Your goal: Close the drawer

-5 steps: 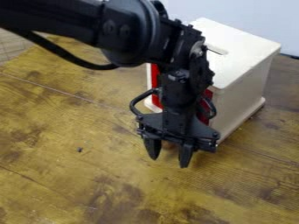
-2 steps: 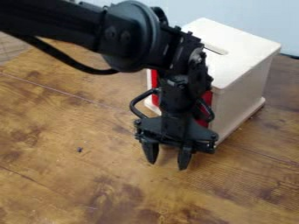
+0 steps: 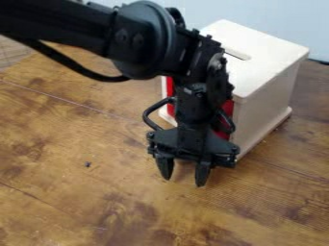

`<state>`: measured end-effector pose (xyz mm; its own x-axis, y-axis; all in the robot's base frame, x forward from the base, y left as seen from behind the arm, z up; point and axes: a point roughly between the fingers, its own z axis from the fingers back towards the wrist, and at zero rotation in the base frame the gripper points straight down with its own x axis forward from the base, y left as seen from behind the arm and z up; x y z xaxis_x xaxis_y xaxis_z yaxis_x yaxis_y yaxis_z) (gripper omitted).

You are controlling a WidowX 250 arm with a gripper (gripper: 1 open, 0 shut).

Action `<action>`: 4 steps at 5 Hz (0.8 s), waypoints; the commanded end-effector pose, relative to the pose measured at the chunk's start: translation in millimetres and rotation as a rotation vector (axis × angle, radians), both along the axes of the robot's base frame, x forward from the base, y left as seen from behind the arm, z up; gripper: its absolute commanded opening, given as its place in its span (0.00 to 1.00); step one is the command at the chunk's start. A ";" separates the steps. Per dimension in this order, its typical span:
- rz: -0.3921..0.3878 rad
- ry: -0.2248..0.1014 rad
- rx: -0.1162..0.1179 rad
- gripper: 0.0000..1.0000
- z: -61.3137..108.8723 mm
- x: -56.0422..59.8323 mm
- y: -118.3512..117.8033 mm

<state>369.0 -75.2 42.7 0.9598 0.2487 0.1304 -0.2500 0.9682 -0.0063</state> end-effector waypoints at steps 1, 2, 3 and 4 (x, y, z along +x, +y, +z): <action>0.009 -0.045 -0.002 1.00 16.7 3.7 -0.5; 0.024 -0.047 -0.002 1.00 17.7 4.9 1.5; 0.039 -0.047 -0.002 1.00 18.8 6.6 3.4; 0.053 -0.047 -0.003 1.00 20.6 9.2 5.0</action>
